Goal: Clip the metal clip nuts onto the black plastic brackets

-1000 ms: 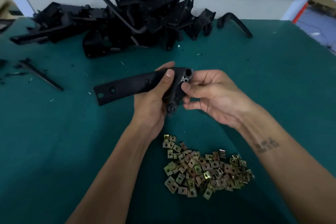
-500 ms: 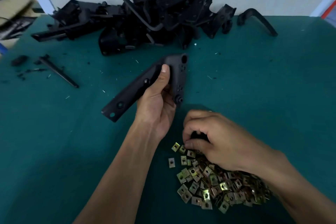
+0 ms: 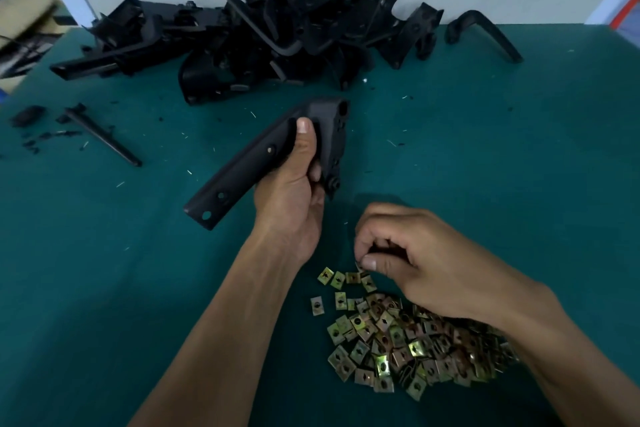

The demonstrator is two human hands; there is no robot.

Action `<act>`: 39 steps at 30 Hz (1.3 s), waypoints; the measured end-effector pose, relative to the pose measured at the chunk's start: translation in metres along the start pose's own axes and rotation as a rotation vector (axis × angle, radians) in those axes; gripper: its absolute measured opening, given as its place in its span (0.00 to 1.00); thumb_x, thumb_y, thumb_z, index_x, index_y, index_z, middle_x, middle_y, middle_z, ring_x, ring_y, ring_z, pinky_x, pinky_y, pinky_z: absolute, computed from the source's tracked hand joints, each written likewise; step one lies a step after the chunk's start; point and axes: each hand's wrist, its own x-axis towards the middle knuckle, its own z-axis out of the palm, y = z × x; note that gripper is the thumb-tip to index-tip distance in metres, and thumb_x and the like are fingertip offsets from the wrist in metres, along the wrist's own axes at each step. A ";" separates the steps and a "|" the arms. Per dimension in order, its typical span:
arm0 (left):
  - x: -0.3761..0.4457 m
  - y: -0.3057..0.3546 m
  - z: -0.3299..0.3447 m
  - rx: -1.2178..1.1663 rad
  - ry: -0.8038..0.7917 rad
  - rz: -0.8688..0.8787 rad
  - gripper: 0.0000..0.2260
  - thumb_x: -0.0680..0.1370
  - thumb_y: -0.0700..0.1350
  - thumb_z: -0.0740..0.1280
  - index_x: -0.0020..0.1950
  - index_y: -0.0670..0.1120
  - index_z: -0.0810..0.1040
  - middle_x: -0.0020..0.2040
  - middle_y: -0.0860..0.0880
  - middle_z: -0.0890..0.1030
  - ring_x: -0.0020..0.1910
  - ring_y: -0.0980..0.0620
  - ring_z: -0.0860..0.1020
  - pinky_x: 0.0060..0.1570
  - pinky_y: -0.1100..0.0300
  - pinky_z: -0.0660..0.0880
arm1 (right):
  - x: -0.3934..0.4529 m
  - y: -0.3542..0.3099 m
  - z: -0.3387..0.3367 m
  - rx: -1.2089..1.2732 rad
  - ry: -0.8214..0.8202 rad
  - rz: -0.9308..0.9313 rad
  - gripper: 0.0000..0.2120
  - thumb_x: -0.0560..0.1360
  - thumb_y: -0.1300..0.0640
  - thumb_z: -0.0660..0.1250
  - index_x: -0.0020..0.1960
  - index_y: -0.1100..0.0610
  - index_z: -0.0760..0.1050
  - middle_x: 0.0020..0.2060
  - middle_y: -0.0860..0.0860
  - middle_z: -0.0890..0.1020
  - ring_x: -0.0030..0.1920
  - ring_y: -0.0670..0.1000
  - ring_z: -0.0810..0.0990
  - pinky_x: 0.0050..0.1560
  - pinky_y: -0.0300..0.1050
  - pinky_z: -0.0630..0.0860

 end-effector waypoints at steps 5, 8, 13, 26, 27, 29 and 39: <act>0.001 -0.006 0.003 0.036 -0.120 0.146 0.06 0.82 0.44 0.67 0.49 0.50 0.83 0.38 0.57 0.84 0.36 0.61 0.81 0.35 0.69 0.74 | -0.005 0.001 -0.003 -0.032 -0.057 -0.015 0.12 0.78 0.57 0.72 0.57 0.41 0.80 0.52 0.35 0.73 0.54 0.40 0.75 0.48 0.33 0.71; 0.003 -0.010 0.004 0.097 -0.134 0.262 0.09 0.83 0.43 0.64 0.62 0.46 0.78 0.45 0.56 0.85 0.44 0.59 0.83 0.40 0.67 0.77 | -0.003 0.000 -0.002 -0.068 -0.042 -0.042 0.08 0.78 0.55 0.73 0.51 0.42 0.79 0.50 0.36 0.72 0.52 0.41 0.75 0.47 0.35 0.70; 0.004 -0.016 0.003 0.173 -0.240 0.447 0.20 0.84 0.41 0.63 0.74 0.56 0.69 0.58 0.54 0.82 0.49 0.50 0.81 0.49 0.58 0.79 | -0.001 0.008 0.005 -0.099 0.038 -0.078 0.05 0.80 0.58 0.69 0.51 0.49 0.77 0.46 0.38 0.73 0.48 0.39 0.74 0.46 0.32 0.69; 0.004 -0.030 -0.001 0.283 -0.517 0.563 0.14 0.84 0.36 0.63 0.69 0.44 0.68 0.62 0.43 0.77 0.50 0.44 0.83 0.53 0.52 0.80 | 0.014 0.029 -0.012 1.279 0.721 0.093 0.05 0.79 0.66 0.64 0.51 0.59 0.78 0.58 0.55 0.84 0.62 0.52 0.81 0.61 0.48 0.79; 0.003 -0.030 -0.001 0.294 -0.562 0.550 0.15 0.83 0.34 0.63 0.68 0.43 0.67 0.62 0.38 0.76 0.51 0.43 0.83 0.55 0.51 0.80 | 0.014 0.029 -0.013 1.257 0.692 0.085 0.04 0.77 0.64 0.66 0.50 0.58 0.77 0.64 0.55 0.82 0.68 0.53 0.77 0.66 0.50 0.76; 0.001 -0.030 -0.002 0.313 -0.640 0.506 0.17 0.82 0.29 0.62 0.69 0.40 0.65 0.63 0.33 0.74 0.53 0.40 0.83 0.57 0.49 0.79 | 0.016 0.029 -0.012 1.199 0.602 0.072 0.04 0.75 0.63 0.68 0.50 0.59 0.78 0.63 0.55 0.81 0.69 0.56 0.76 0.70 0.53 0.71; 0.004 -0.015 -0.007 0.291 -0.608 0.143 0.13 0.83 0.38 0.62 0.67 0.41 0.76 0.63 0.41 0.81 0.56 0.44 0.83 0.52 0.51 0.80 | 0.010 0.042 -0.020 0.833 0.874 0.006 0.10 0.80 0.71 0.65 0.49 0.58 0.80 0.39 0.53 0.80 0.37 0.53 0.78 0.38 0.47 0.77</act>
